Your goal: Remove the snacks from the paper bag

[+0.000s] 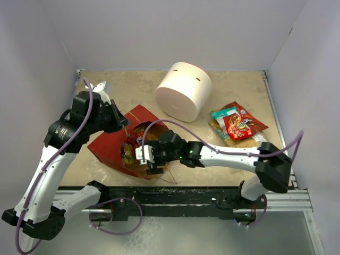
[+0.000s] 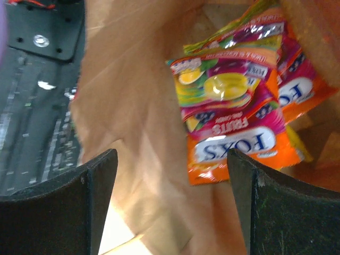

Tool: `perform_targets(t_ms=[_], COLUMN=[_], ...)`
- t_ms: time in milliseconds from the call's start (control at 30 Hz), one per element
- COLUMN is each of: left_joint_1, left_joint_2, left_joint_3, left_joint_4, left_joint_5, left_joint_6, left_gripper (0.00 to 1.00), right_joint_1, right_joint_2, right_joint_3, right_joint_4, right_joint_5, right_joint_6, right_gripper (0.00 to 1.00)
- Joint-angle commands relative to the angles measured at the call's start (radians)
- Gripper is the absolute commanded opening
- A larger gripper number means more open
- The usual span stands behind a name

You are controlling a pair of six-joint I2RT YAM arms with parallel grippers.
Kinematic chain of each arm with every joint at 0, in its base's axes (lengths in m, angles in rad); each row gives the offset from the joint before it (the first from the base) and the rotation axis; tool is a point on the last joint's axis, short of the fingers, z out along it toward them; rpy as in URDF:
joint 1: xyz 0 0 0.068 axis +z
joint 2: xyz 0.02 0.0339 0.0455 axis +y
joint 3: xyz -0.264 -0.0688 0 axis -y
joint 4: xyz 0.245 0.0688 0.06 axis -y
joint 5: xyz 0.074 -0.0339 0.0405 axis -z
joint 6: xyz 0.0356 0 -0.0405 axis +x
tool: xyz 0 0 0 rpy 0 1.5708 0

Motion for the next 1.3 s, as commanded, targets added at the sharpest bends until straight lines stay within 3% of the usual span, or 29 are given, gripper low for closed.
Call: perform_targets(t_ms=[0, 233, 533, 833, 1267], left_joint_1=[0.006, 0.006, 0.006, 0.006, 0.006], left_joint_2=[-0.004, 0.036, 0.052, 0.076, 0.089], left_joint_3=[0.032, 0.067, 0.107, 0.138, 0.150], left_joint_4=[-0.010, -0.048, -0.090, -0.106, -0.131], left_joint_5=[0.022, 0.034, 0.035, 0.018, -0.013], left_joint_6=[0.064, 0.151, 0.226, 0.291, 0.325], left_gripper=[0.00, 0.00, 0.00, 0.00, 0.00], right_joint_1=[-0.002, -0.001, -0.001, -0.002, -0.003], right_joint_2=[0.088, 0.252, 0.414, 0.546, 0.507], right_joint_3=[0.103, 0.170, 0.166, 0.210, 0.190], right_joint_4=[0.120, 0.143, 0.321, 0.418, 0.493], right_joint_5=[-0.006, -0.006, 0.022, 0.054, 0.127], right_joint_6=[-0.261, -0.428, -0.544, -0.530, -0.481], right_gripper=[0.85, 0.85, 0.90, 0.87, 0.29])
